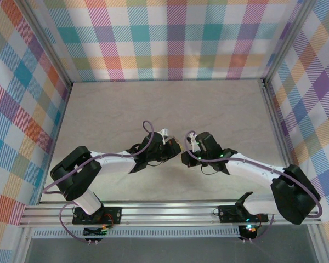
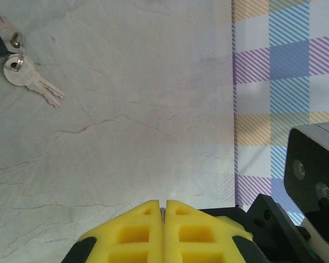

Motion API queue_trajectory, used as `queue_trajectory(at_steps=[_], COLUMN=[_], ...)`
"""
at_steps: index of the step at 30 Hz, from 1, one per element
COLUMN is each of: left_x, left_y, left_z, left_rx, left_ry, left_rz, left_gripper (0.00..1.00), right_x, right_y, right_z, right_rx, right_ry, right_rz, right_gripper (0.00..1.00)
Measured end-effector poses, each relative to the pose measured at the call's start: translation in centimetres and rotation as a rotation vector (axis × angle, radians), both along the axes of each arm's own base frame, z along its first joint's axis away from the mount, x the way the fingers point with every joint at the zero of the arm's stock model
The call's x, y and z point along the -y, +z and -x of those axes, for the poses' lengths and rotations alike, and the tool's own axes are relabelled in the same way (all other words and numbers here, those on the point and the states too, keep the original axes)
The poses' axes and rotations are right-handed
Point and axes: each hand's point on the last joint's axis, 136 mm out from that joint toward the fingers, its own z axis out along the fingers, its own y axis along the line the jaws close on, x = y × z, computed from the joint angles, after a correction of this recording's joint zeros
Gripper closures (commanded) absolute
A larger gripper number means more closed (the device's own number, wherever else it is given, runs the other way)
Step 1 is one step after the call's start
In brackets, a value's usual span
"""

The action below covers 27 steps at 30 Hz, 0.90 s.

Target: Lock with the key

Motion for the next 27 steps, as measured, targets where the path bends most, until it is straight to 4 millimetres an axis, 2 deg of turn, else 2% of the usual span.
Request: queue_trajectory(at_steps=[8, 14, 27], left_x=[-0.1, -0.4, -1.4], left_y=[2.5, 4.5, 7.1], left_z=[1.4, 2.4, 4.7], left_rx=[0.065, 0.136, 0.247], left_ry=[-0.043, -0.076, -0.154], left_rz=[0.078, 0.148, 0.282], left_gripper=[1.0, 1.0, 1.0], right_x=[0.1, -0.1, -0.9], right_y=[2.5, 4.6, 7.5], right_z=[1.2, 2.4, 5.4], right_rx=[0.067, 0.108, 0.124], right_ry=[0.027, 0.071, 0.201], right_rz=[-0.082, -0.165, -0.327], right_gripper=[1.0, 1.0, 1.0])
